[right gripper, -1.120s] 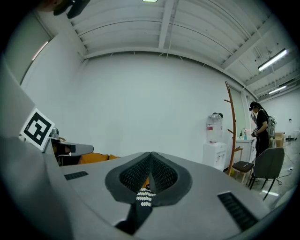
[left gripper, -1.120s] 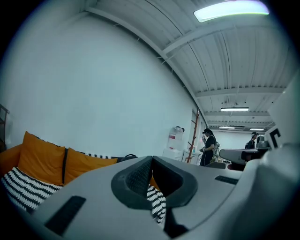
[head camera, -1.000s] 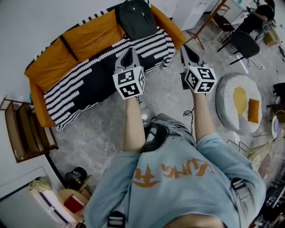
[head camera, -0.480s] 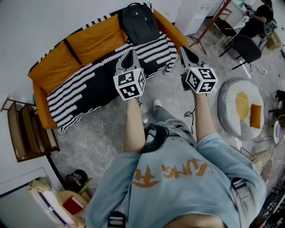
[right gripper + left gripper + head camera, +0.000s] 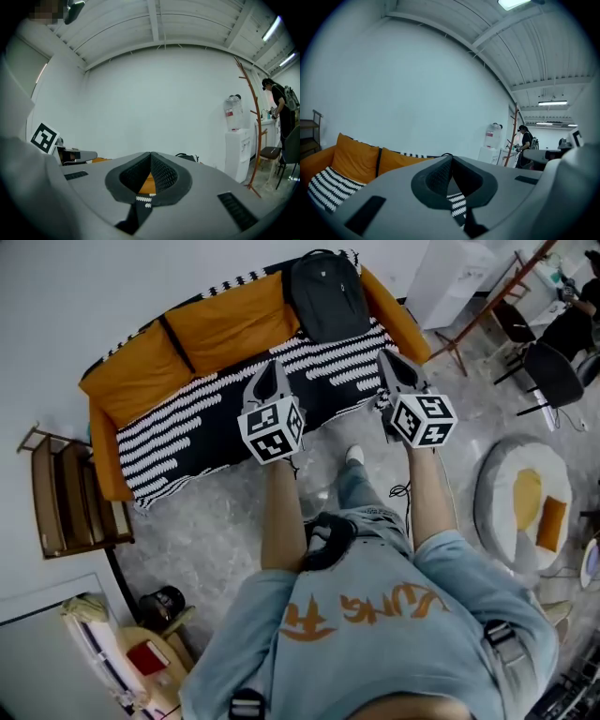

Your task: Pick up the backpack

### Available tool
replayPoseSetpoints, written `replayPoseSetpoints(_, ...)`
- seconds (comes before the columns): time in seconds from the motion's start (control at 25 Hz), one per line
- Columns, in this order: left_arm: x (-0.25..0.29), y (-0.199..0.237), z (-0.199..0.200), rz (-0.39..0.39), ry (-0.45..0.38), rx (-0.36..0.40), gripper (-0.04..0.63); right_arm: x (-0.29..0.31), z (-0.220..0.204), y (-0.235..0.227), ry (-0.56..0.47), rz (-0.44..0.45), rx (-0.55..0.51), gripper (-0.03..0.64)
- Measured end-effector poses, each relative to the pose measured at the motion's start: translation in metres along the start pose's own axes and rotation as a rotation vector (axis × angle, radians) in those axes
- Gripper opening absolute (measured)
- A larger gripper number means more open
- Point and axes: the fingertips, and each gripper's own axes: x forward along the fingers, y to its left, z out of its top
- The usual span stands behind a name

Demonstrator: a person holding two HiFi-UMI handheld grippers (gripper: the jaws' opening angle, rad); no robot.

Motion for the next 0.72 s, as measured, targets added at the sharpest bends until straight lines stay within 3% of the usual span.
replayPoseSetpoints(0.12,0.027,-0.017,-0.011,-0.011,0.04,0.022,0.02,0.016,0.002,-0.032,-0.009,-0.004,0.101,-0.002)
replayPoseSetpoints(0.24,0.062,-0.024,-0.025,0.007,0.075,0.045,0.02,0.031,0.022,-0.053,-0.093,0.076,0.191,-0.002)
replayPoseSetpoints(0.48,0.135,-0.05,-0.037,0.001,0.093,-0.024,0.02,0.062,0.006,-0.117,-0.069,0.106,0.22,-0.002)
replayPoseSetpoints(0.72,0.214,-0.104,-0.023,-0.054,0.114,0.015,0.02,0.09,0.021,-0.191,-0.045,0.039,0.147,-0.002)
